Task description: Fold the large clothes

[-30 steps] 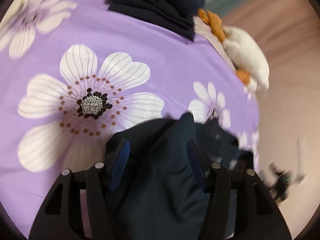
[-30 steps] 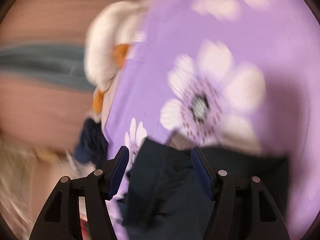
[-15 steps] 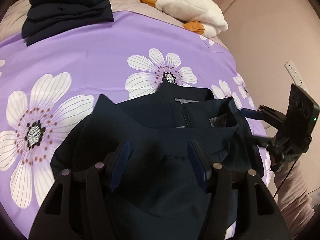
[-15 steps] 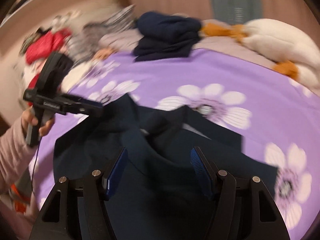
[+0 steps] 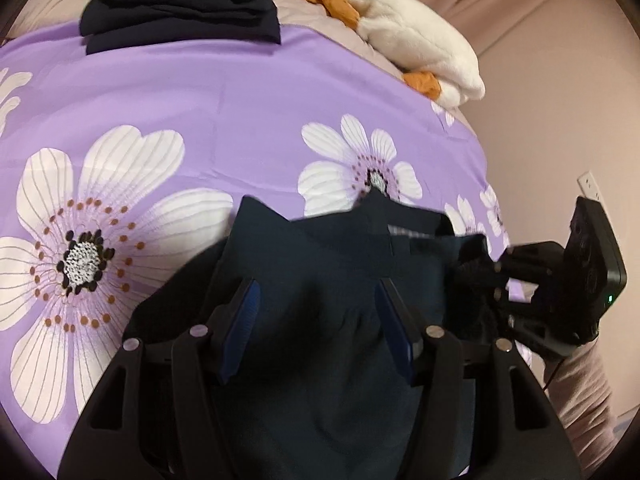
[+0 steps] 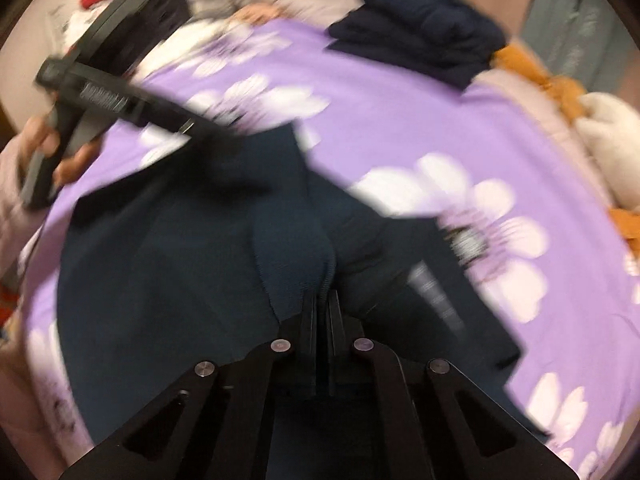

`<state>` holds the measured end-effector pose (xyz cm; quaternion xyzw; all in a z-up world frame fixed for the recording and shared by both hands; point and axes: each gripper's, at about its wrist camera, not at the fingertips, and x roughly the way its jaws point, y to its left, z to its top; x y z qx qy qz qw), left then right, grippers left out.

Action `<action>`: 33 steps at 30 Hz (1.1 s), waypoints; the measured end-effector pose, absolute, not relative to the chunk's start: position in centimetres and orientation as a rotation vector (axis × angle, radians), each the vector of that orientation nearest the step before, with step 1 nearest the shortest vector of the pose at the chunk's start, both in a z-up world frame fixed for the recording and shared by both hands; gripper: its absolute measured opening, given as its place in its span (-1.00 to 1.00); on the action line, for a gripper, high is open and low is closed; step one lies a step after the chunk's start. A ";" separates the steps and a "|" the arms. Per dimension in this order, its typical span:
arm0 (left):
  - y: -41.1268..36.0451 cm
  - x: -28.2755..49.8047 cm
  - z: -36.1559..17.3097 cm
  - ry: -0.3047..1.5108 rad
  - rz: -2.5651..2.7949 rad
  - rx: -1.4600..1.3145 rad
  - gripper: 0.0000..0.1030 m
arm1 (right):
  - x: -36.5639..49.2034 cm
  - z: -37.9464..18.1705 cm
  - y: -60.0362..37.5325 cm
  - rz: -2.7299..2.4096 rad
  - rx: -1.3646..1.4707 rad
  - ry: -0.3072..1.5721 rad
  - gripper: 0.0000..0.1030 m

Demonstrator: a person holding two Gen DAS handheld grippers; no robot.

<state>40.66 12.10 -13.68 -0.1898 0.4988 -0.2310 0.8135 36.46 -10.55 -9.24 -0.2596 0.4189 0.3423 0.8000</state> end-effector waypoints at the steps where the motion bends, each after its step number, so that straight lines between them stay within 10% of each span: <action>1: 12.4 40.7 -13.5 1.050 -0.489 -0.418 0.16 | 36.9 -8.8 -10.7 0.714 -0.533 0.880 -0.93; 14: 10.8 39.4 -12.2 1.014 -0.538 -0.420 0.16 | 41.3 -9.4 -15.0 0.524 -0.251 0.930 -0.95; 19: 9.1 37.6 -12.3 1.032 -0.621 -0.377 0.17 | 38.5 -6.9 -21.7 0.470 -0.097 0.876 0.40; 33: 8.4 39.8 -18.2 1.003 -0.246 -0.141 0.12 | 39.0 -14.2 -32.1 0.194 0.043 1.034 0.39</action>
